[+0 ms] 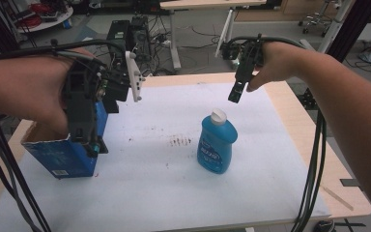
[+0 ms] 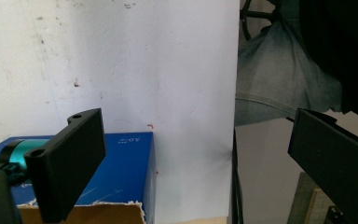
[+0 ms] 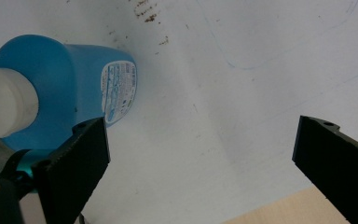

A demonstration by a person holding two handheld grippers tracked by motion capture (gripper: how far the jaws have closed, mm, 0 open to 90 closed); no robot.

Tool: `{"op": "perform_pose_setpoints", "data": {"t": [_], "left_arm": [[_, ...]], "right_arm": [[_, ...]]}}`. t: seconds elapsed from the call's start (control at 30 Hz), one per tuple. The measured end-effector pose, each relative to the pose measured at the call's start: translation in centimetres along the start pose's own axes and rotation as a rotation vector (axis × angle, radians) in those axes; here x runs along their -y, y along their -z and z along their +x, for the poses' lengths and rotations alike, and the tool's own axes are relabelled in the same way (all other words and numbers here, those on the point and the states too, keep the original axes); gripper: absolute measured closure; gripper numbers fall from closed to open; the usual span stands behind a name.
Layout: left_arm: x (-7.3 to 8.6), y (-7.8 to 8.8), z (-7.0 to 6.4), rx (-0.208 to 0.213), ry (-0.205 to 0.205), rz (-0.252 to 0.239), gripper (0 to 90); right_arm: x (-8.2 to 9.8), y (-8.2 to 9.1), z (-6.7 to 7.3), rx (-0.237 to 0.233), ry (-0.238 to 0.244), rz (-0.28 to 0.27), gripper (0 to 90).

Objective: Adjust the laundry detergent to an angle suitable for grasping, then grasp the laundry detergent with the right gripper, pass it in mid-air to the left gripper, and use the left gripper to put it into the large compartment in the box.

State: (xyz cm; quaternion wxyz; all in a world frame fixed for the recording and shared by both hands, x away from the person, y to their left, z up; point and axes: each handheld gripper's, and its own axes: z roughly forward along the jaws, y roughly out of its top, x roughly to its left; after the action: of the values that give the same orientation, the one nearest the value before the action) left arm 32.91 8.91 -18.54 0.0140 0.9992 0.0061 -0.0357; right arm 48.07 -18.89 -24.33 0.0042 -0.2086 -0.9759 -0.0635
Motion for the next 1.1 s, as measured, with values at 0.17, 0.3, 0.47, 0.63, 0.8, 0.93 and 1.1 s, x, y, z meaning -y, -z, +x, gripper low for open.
{"op": "perform_pose_setpoints", "data": {"t": [0.17, 0.3, 0.47, 0.63, 0.8, 0.93, 1.1], "left_arm": [[0.4, -0.2, 0.0, 0.003, 0.003, -0.003, 4.1], [0.6, -0.4, 0.2, 0.000, 0.010, -0.004, 4.1], [0.5, -0.5, 0.0, -0.001, 0.017, -0.009, 4.1], [0.3, -0.9, -0.3, 0.007, 0.015, 0.003, 4.1], [0.3, -0.8, -0.2, 0.006, 0.009, -0.002, 4.1], [0.5, -0.8, 0.2, 0.007, 0.009, -0.012, 4.1], [0.7, -1.1, 1.0, 0.006, 0.017, -0.004, 4.1]], "right_arm": [[-0.1, 0.1, -0.2, 0.001, -0.005, -0.009, 3.0], [-0.2, -0.3, -0.3, 0.004, -0.002, 0.006, 2.9], [-0.3, -0.2, -0.1, 0.005, 0.002, 0.002, 2.9], [-0.2, -0.2, 0.1, 0.011, 0.007, 0.005, 2.9], [0.1, -0.1, 0.2, 0.016, 0.002, 0.002, 2.9], [0.3, -0.4, 0.0, 0.014, -0.003, 0.001, 2.9], [0.5, -0.5, -0.4, 0.013, -0.004, 0.000, 2.9]]}}
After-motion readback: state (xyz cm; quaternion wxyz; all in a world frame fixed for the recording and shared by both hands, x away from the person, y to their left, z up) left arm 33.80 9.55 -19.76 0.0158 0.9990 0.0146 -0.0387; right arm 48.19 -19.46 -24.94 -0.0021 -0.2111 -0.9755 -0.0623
